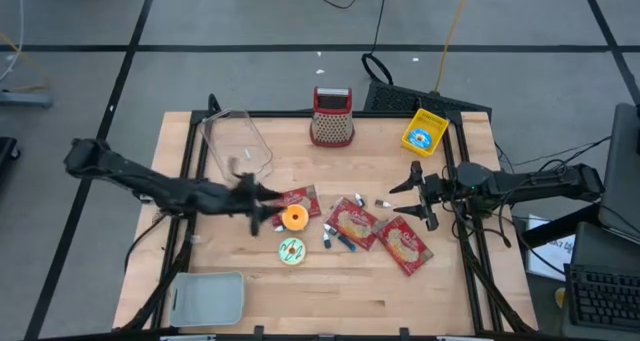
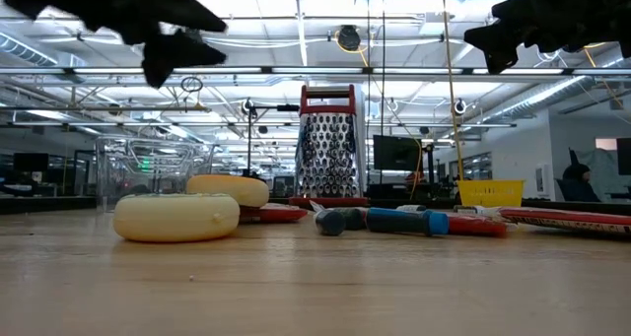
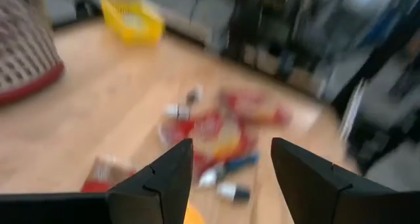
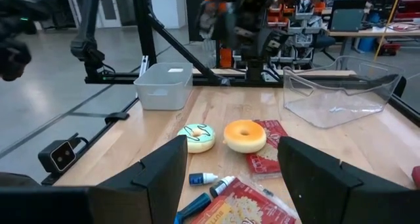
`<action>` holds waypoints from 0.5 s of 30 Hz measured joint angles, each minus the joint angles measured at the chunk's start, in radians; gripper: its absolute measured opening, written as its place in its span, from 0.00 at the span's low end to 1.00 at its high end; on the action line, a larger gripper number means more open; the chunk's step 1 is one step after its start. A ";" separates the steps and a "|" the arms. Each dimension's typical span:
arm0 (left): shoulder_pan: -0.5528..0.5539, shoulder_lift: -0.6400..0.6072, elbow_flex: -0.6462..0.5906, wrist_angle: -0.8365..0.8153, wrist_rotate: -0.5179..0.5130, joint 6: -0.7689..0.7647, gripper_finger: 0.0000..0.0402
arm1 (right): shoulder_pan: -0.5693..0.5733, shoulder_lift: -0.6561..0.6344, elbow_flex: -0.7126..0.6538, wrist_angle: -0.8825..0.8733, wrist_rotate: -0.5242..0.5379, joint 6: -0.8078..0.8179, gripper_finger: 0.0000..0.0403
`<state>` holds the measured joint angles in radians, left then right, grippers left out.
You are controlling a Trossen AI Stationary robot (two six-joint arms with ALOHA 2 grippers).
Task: Pick & Place Food Item
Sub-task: Put the black donut into the yellow bin
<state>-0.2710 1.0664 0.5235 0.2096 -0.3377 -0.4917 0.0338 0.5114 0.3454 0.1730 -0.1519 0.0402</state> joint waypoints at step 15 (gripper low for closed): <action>-0.020 0.590 0.505 -0.577 0.128 0.168 0.52 | 0.000 0.021 0.000 0.003 0.001 0.000 0.57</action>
<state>-0.2909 1.6561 1.0283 -0.3672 -0.2095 -0.3234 0.0338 0.5324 0.3450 0.1756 -0.1505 0.0402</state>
